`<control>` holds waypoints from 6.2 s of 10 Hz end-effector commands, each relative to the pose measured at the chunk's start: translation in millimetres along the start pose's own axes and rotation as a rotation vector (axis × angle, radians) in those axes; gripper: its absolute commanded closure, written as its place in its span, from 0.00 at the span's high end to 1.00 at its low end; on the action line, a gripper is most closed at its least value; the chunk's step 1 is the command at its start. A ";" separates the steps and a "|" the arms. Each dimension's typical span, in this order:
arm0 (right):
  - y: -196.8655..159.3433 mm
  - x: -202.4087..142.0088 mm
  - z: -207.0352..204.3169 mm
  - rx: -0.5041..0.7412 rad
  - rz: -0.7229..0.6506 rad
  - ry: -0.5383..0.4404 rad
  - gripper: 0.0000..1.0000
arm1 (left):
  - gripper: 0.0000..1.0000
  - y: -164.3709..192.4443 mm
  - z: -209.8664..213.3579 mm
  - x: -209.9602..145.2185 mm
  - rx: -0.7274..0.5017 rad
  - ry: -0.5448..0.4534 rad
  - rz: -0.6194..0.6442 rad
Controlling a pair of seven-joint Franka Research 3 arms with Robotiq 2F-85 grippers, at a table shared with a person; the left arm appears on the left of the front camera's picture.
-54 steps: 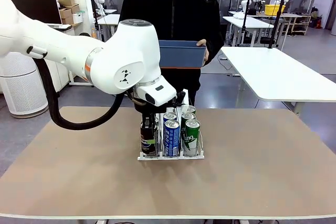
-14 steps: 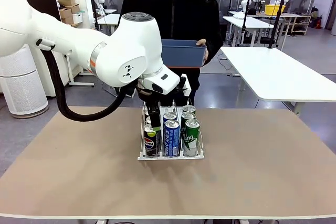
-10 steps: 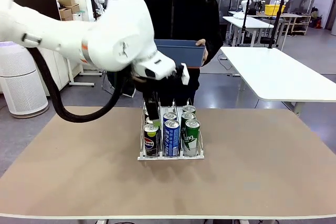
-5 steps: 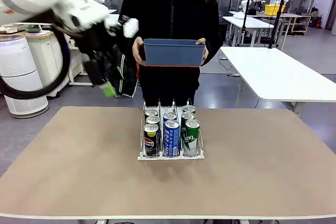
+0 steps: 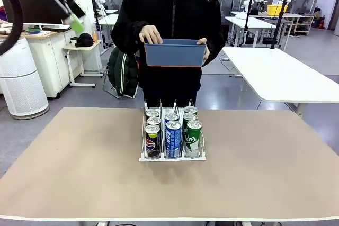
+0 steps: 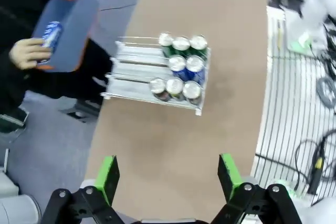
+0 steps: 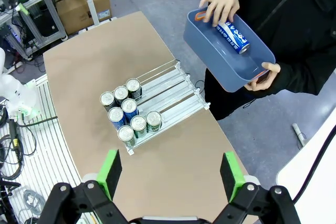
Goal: Fill the beverage cans into the dispenser.
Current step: Pick up the Ionic drink handed by the human.
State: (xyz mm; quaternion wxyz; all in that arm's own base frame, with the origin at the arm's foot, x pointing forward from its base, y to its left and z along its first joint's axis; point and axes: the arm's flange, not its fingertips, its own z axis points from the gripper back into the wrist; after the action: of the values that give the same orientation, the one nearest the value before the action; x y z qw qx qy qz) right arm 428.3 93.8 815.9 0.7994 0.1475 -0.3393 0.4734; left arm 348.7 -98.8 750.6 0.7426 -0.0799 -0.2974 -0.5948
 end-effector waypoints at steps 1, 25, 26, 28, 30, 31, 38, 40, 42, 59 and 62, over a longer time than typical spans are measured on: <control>0.5 -0.1 0.0 0.004 -0.009 -0.007 1.00 | 1.00 3.6 8.4 6.4 0.092 -0.001 0.135; 0.5 -0.1 0.0 0.004 -0.009 -0.007 1.00 | 1.00 32.2 32.7 45.0 0.088 -0.094 0.415; 0.5 -0.1 0.0 0.004 -0.009 -0.007 1.00 | 1.00 32.2 32.7 45.0 0.088 -0.094 0.415; 0.5 -0.1 0.0 0.004 -0.009 -0.007 1.00 | 1.00 32.2 32.7 45.0 0.088 -0.094 0.415; 0.5 -0.1 0.0 0.004 -0.009 -0.007 1.00 | 1.00 32.2 32.7 45.0 0.088 -0.094 0.415; 0.5 -0.1 0.0 0.004 -0.009 -0.007 1.00 | 1.00 32.2 32.7 45.0 0.088 -0.094 0.415; 0.5 -0.1 0.0 0.004 -0.009 -0.007 1.00 | 1.00 32.2 32.7 45.0 0.088 -0.094 0.415; 0.5 -0.1 0.0 0.004 -0.009 -0.007 1.00 | 1.00 32.2 32.7 45.0 0.088 -0.094 0.415; 0.5 -0.1 0.0 0.004 -0.009 -0.007 1.00 | 1.00 32.2 32.7 45.0 0.088 -0.094 0.415; 0.5 -0.1 0.0 0.004 -0.009 -0.007 1.00 | 1.00 47.0 16.6 39.8 0.048 -0.013 0.384; 0.5 -0.1 0.0 0.004 -0.009 -0.007 1.00 | 1.00 65.4 -6.3 35.4 0.100 0.049 0.364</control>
State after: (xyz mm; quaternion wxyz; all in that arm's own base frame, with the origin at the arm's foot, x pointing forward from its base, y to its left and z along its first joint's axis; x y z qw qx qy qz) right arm 428.2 93.9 816.1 0.7993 0.1475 -0.3394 0.4734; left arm 410.8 -115.5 776.0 0.8482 -0.1061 -0.2865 -0.4327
